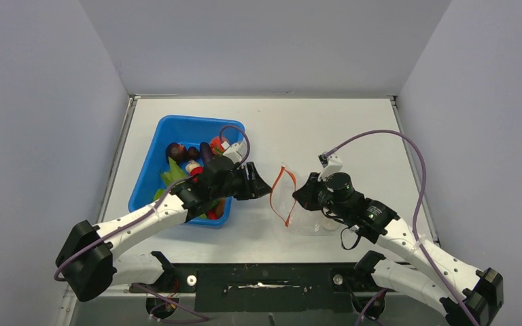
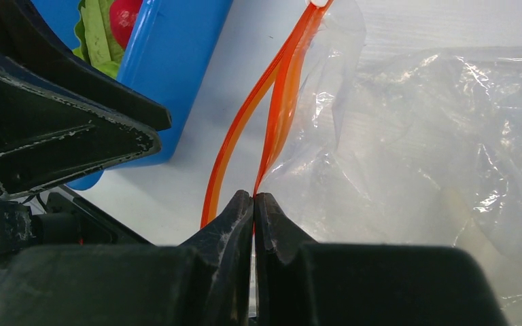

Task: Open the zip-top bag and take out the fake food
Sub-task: Pick up the fake vegetable from the zipper food storage bag.

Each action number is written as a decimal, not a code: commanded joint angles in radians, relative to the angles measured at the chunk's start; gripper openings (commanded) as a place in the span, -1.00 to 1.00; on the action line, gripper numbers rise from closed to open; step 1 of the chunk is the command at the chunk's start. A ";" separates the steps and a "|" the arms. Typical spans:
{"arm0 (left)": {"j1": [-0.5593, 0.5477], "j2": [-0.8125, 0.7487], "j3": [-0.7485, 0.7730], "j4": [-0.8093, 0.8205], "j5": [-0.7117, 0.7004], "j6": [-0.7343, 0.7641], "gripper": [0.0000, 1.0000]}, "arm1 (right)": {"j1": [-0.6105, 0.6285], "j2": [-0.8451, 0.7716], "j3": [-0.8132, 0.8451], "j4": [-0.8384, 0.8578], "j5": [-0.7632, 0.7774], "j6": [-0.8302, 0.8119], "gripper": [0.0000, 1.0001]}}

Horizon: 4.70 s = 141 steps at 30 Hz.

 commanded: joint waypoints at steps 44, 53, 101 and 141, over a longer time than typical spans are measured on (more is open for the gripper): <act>-0.155 0.353 -0.068 0.535 -0.077 -0.244 -0.34 | -0.008 -0.214 0.033 -0.218 0.335 0.097 0.26; -0.156 0.370 -0.052 0.535 -0.055 -0.235 -0.27 | -0.316 -0.147 -0.025 -0.385 0.309 0.211 0.20; -0.263 0.728 0.099 0.697 -0.033 -0.365 0.14 | -0.699 0.167 -0.511 0.524 -0.703 0.270 -0.69; -0.242 0.602 -0.021 0.756 0.023 -0.271 -0.94 | -0.573 0.141 -0.417 0.454 -0.631 0.180 0.29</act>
